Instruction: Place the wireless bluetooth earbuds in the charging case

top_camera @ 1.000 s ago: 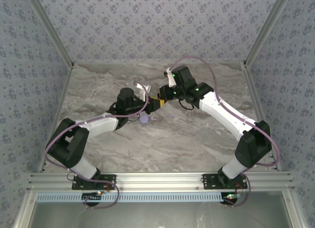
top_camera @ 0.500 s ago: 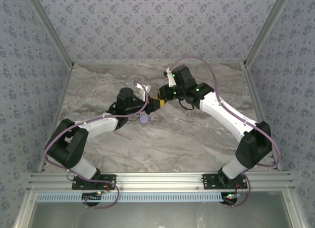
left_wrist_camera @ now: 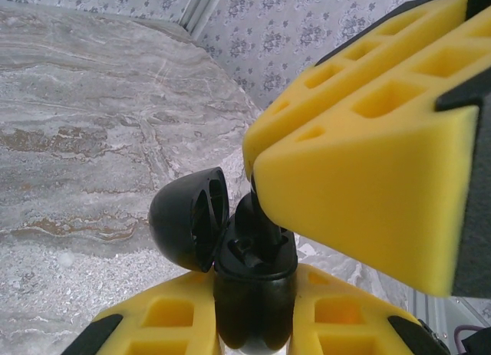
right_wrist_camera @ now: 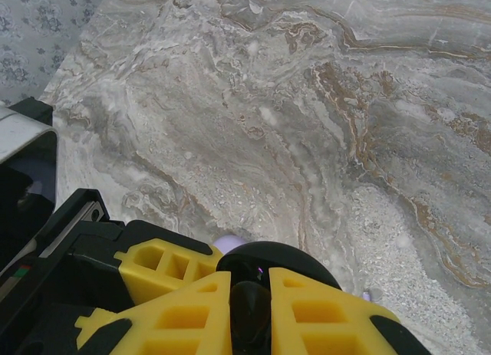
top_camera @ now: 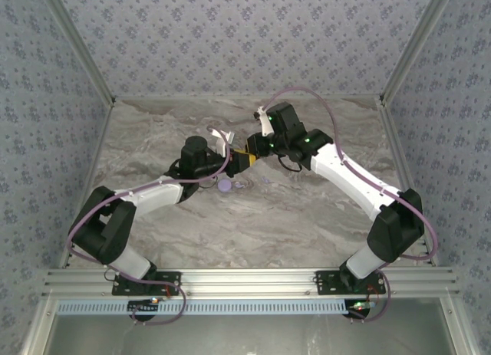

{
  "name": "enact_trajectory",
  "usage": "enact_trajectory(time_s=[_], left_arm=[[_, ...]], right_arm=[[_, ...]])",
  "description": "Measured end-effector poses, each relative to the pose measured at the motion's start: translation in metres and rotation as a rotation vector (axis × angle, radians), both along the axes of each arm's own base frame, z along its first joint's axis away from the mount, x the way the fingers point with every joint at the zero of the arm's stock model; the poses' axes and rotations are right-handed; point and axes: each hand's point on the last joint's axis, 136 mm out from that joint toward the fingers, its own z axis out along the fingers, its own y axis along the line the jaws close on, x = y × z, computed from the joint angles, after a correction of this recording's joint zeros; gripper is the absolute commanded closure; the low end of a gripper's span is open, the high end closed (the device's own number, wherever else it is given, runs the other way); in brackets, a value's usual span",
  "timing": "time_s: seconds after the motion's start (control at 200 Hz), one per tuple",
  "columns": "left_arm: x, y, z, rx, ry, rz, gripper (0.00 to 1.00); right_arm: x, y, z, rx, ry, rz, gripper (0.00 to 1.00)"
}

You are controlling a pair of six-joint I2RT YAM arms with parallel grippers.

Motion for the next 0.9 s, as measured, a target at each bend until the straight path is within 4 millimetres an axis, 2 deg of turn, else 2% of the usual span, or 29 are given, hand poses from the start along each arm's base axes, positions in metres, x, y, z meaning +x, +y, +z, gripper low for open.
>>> enact_trajectory(time_s=[0.9], left_arm=[[0.002,0.001,0.001,0.009,-0.022,0.009,0.84]], right_arm=[[-0.01,0.002,0.003,-0.005,0.003,0.042,0.65]])
